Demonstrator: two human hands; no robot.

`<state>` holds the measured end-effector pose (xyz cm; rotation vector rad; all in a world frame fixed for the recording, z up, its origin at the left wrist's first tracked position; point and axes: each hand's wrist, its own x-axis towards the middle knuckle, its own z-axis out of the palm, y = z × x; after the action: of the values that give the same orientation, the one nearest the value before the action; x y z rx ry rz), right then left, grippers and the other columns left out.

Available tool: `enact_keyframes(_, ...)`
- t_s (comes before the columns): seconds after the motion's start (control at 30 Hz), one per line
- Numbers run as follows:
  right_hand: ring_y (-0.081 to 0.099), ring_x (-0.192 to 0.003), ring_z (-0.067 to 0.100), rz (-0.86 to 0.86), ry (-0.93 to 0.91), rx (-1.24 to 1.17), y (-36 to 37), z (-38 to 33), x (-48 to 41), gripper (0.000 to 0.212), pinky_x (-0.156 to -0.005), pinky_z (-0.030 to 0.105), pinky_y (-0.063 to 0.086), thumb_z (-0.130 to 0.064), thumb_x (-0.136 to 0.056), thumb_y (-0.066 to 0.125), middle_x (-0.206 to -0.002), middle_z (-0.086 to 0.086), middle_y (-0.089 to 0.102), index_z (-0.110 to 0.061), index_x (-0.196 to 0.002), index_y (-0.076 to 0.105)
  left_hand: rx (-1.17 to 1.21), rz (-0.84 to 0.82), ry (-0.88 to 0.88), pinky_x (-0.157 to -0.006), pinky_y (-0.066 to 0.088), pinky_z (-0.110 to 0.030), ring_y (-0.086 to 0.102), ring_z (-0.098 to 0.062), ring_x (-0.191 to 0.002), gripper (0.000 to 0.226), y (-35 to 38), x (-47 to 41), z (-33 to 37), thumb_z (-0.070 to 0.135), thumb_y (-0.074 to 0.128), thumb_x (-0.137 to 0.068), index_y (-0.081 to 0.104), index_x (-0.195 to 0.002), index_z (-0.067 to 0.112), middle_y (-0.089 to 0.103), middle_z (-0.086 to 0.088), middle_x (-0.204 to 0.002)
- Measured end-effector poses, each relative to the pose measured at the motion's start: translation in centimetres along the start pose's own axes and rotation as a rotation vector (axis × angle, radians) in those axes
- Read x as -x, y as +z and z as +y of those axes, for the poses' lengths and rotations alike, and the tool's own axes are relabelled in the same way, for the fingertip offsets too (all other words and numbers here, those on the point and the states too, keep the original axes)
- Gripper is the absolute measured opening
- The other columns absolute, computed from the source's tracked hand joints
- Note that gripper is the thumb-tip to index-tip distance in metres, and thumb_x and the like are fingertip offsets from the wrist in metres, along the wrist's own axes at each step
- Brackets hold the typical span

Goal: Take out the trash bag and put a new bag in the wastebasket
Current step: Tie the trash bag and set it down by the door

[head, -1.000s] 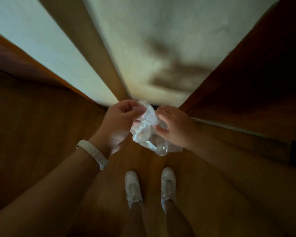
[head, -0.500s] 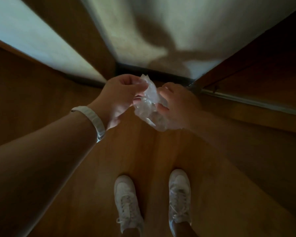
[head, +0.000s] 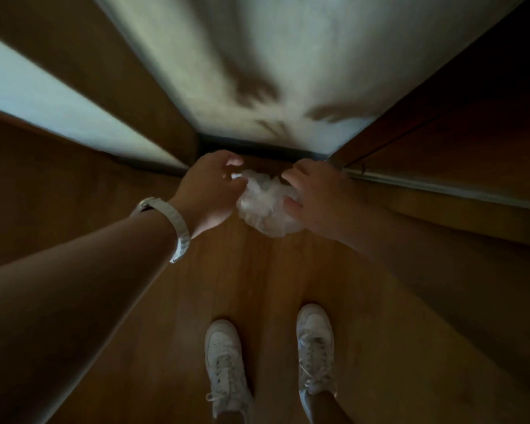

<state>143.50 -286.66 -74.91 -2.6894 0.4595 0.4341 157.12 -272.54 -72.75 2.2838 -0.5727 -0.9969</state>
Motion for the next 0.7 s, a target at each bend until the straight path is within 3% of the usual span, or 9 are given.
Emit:
enact_keyframes(0.1, 0.053, -0.106, 0.031, 0.03, 0.025, -0.023, -5.3, -1.4, 2.1, 0.046, -0.081, 0.041, 0.045, -0.042, -0.089, 0.043, -0.12, 0.013, 0.056, -0.013, -0.122, 0.057, -0.204, -0.007, 0.151, -0.084, 0.037, -0.019, 0.05, -0.007, -0.102, 0.036, -3.2, 2.8, 2.9, 0.025, 0.06, -0.091, 0.057, -0.125, 0.016, 0.053, 0.001, -0.123)
enact_keyframes(0.23, 0.05, -0.107, 0.027, 0.067, 0.065, -0.05, -13.3, -4.0, 5.7, 0.044, -0.084, 0.04, 0.044, -0.043, -0.092, 0.045, -0.122, 0.007, 0.053, -0.017, -0.128, 0.051, -0.385, -0.008, 0.284, -0.097, 0.046, -0.039, 0.054, -0.026, -0.116, 0.043, -8.1, 7.7, 7.8, 0.034, 0.058, -0.084, 0.06, -0.123, 0.016, 0.054, -0.008, -0.131)
enact_keyframes(0.33, 0.053, -0.103, 0.027, 0.133, 0.097, -0.068, -19.1, -6.6, 9.6, 0.047, -0.083, 0.04, 0.045, -0.047, -0.089, 0.042, -0.117, 0.007, 0.056, -0.018, -0.125, 0.053, -0.448, 0.022, 0.396, -0.092, 0.05, -0.047, 0.056, -0.031, -0.114, 0.052, -11.4, 12.5, 12.1, 0.045, 0.049, -0.077, 0.061, -0.121, 0.018, 0.058, -0.011, -0.129)
enact_keyframes(0.47, 0.048, -0.116, 0.023, 0.142, 0.159, -0.112, -26.3, -11.0, 15.6, 0.049, -0.093, 0.04, 0.042, -0.049, -0.093, 0.044, -0.128, 0.003, 0.05, -0.02, -0.131, 0.049, -0.519, 0.039, 0.495, -0.095, 0.048, -0.045, 0.054, -0.026, -0.119, 0.056, -15.9, 19.7, 17.6, 0.049, 0.044, -0.079, 0.058, -0.126, 0.024, 0.058, -0.004, -0.131)
enact_keyframes(0.57, 0.049, -0.113, 0.02, 0.237, 0.222, -0.124, -31.7, -14.5, 20.1, 0.057, -0.09, 0.038, 0.043, -0.057, -0.089, 0.031, -0.125, -0.001, 0.052, -0.023, -0.129, 0.052, -0.561, 0.038, 0.537, -0.1, 0.044, -0.043, 0.048, -0.024, -0.126, 0.054, -19.9, 24.4, 21.6, 0.051, 0.046, -0.082, 0.053, -0.131, 0.03, 0.052, 0.0, -0.138)
enact_keyframes(0.7, 0.046, -0.113, 0.016, 0.335, 0.303, -0.113, -38.3, -18.6, 26.8, 0.05, -0.089, 0.038, 0.046, -0.058, -0.089, 0.035, -0.124, -0.006, 0.048, -0.029, -0.128, 0.048, -0.55, 0.078, 0.606, -0.105, 0.036, -0.042, 0.034, -0.02, -0.135, 0.051, -24.6, 30.2, 26.5, 0.045, 0.057, -0.088, 0.045, -0.136, 0.033, 0.041, 0.003, -0.148)
